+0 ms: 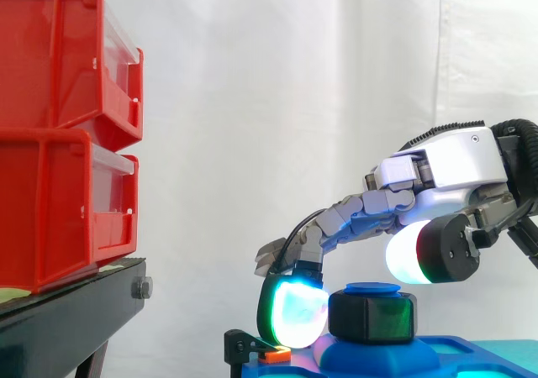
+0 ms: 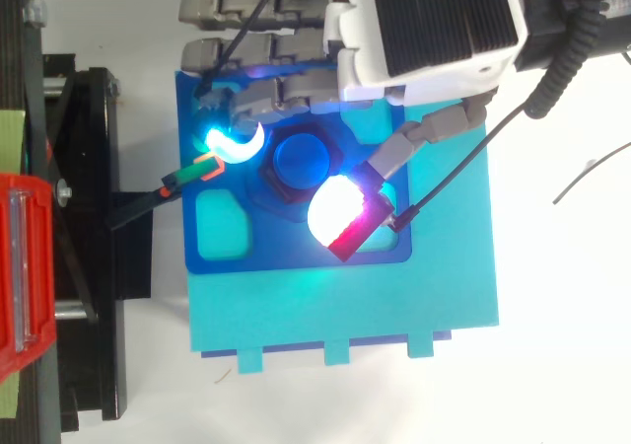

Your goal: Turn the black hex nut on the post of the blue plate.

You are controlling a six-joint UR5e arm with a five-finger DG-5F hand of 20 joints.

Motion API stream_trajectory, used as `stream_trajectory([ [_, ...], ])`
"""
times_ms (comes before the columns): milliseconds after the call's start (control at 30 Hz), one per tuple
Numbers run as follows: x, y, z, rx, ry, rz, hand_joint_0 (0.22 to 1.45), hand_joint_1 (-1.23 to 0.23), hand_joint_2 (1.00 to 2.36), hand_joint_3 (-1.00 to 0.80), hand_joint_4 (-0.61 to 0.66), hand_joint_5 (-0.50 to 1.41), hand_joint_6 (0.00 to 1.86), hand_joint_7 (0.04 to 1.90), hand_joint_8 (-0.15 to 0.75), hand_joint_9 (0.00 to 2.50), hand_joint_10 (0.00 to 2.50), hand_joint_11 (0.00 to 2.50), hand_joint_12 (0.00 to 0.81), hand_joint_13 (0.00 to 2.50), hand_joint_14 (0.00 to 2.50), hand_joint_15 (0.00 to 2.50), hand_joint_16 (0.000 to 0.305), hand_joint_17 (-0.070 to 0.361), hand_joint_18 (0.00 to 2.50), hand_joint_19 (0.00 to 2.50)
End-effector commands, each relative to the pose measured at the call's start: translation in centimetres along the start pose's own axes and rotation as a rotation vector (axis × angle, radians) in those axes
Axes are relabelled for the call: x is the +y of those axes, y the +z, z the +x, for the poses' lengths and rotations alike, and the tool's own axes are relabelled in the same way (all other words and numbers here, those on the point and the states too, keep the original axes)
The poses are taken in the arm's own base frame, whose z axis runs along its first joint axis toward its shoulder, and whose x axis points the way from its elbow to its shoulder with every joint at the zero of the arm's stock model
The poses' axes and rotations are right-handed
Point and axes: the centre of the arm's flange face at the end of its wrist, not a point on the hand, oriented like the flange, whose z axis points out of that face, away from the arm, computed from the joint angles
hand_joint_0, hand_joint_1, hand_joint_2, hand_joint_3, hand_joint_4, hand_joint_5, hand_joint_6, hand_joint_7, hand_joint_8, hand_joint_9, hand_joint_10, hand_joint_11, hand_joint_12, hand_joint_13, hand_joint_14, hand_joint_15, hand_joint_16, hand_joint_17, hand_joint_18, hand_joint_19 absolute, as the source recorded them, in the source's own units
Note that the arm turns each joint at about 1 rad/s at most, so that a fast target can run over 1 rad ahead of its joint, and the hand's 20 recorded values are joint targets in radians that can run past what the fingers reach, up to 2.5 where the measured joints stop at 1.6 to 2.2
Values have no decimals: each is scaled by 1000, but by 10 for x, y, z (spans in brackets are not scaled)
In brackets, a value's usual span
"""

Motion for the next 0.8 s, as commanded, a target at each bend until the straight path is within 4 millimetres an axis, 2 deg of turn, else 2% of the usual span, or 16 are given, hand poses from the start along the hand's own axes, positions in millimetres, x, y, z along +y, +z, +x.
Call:
stream_trajectory([
  [0, -1, 0, -1, -4, 0, 0, 476, -310, 1000, -500, 156, -204, 503, 826, 204, 263, 2, 45, 320, 41, 1, 50, 52, 117, 0, 261],
  [267, -3, 0, -1, -11, 7, -2, 476, -310, 1000, -500, 154, -204, 503, 821, 204, 263, 0, 45, 320, 39, 2, 53, 52, 116, 0, 260],
  [467, 2, 7, -17, -55, 76, -18, 476, -310, 1000, -500, 154, -204, 503, 823, 205, 265, 0, 41, 320, 40, 2, 49, 52, 116, 0, 259],
  [767, 13, 9, -25, -32, 104, -22, 476, -311, 1000, -500, 154, -204, 503, 823, 205, 262, 0, 44, 321, 39, 2, 56, 52, 116, 0, 258],
])
